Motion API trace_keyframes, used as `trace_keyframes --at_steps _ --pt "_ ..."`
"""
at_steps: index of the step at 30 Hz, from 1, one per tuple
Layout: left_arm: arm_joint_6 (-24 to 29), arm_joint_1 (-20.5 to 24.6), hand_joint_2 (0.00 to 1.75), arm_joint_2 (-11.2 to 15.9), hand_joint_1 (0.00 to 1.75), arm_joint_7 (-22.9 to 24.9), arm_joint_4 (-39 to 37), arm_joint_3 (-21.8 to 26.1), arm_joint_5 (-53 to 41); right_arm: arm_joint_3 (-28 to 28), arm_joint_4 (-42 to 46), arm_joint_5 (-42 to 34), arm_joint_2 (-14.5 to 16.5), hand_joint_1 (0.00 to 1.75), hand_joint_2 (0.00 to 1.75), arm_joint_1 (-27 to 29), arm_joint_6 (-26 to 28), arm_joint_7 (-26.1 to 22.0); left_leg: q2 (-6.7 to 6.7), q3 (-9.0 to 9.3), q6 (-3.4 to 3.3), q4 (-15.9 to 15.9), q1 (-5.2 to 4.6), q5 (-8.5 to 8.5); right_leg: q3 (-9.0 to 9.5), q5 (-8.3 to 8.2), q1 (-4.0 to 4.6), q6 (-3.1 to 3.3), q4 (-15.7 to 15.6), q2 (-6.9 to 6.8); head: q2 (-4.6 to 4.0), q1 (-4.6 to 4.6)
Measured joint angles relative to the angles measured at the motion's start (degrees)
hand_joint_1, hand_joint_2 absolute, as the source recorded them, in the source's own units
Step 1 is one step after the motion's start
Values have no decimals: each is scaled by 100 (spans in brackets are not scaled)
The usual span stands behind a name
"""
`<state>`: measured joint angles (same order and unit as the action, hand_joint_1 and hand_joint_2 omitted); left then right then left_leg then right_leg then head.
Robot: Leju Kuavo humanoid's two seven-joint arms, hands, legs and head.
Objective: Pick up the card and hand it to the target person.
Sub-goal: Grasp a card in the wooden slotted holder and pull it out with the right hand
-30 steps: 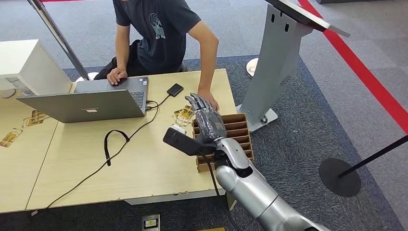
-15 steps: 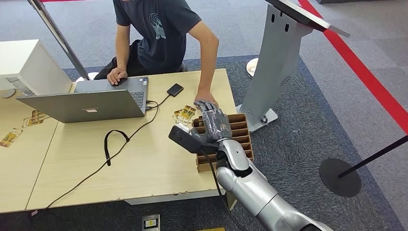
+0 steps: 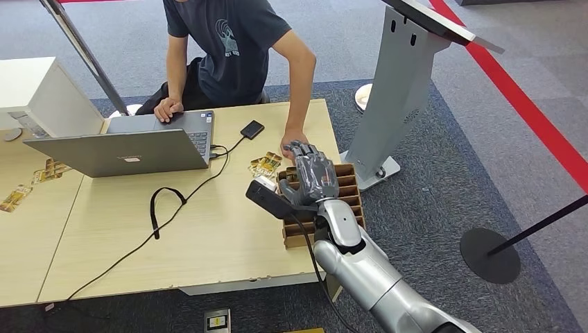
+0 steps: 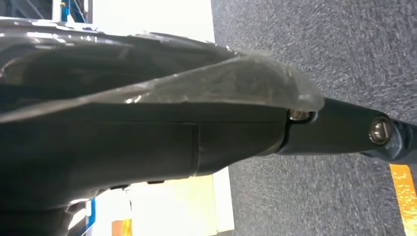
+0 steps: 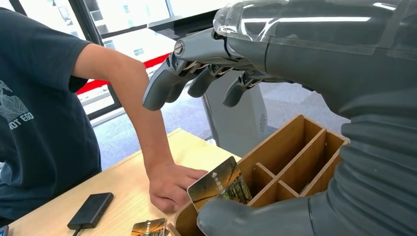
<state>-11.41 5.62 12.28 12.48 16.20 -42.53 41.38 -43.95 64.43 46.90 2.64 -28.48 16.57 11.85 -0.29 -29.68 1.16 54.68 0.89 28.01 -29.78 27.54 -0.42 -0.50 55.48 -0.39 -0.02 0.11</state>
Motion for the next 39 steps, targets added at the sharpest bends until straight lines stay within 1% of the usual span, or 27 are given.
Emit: trace_keyframes --at_steps 12,23,25,33,36,39 --pt "1 0 0 0 0 -1 0 0 1 -2 -123 92 125 63 175 -208 -113 30 0 0 0 0 0 -1 0 0 0 0 1 0 0 -1" --pt "-13 0 0 0 0 15 0 -1 -18 -2 -584 8 237 60 175 -379 -68 74 0 0 0 0 0 -1 0 0 0 0 1 0 0 -1" --pt "-16 1 0 0 0 15 0 -2 -30 0 -660 7 237 62 175 -386 -63 95 0 0 0 0 0 -1 0 0 0 0 1 0 0 -1" --pt "-20 -1 0 0 0 19 0 -2 -92 73 -909 -5 211 80 175 -391 -7 274 0 1 0 0 0 -1 -1 0 0 0 0 0 0 -1" --pt "-20 -2 0 0 0 23 0 -2 -95 148 -994 -34 176 83 175 -390 39 280 0 1 0 0 0 -1 -1 0 0 0 0 0 0 -1" --pt "-20 -2 0 0 0 28 0 -2 -92 192 -1062 -48 141 81 175 -390 46 280 0 1 0 1 0 -1 -1 0 0 0 0 0 0 0"
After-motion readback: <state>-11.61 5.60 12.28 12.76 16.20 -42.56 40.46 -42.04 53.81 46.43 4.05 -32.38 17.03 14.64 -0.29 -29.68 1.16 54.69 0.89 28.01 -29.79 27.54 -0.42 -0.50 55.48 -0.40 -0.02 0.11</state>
